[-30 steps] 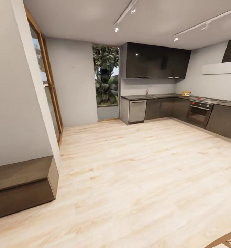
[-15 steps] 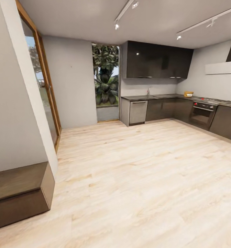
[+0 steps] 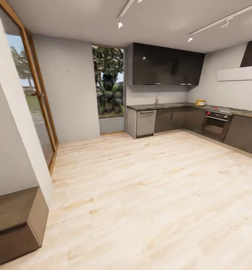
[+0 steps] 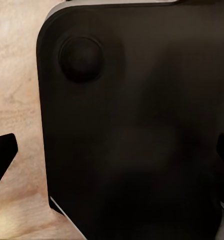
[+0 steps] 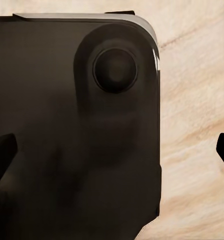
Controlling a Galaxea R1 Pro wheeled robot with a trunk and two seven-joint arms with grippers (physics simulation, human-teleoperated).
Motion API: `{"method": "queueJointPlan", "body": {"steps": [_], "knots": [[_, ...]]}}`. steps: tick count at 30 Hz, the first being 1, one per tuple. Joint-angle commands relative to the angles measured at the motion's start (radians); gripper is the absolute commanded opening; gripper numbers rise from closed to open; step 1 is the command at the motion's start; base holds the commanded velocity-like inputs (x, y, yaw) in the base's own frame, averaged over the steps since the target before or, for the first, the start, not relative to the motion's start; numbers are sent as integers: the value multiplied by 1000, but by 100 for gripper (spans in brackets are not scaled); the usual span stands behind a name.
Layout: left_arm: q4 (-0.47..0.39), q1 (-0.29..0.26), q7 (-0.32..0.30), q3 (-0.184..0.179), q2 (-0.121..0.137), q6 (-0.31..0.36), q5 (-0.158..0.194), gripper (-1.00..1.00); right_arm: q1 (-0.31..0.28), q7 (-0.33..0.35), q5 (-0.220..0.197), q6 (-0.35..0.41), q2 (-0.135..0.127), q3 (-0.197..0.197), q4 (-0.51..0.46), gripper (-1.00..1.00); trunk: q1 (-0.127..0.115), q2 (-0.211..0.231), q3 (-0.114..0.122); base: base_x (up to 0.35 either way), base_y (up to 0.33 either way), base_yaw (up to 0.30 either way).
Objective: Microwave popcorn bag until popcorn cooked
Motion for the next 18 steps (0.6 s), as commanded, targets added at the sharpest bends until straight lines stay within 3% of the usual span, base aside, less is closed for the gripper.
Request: {"method": "queueJointPlan", "body": {"steps": [1,18], "knots": [[0,0,0,1,0,0,2,100,0,-1,-2,-4,0,-3,0,100,1,0,-1,323,0,-242],[0,0,0,1,0,0,2,100,0,-1,-2,-4,0,-3,0,100,1,0,-1,323,0,-243]]}}
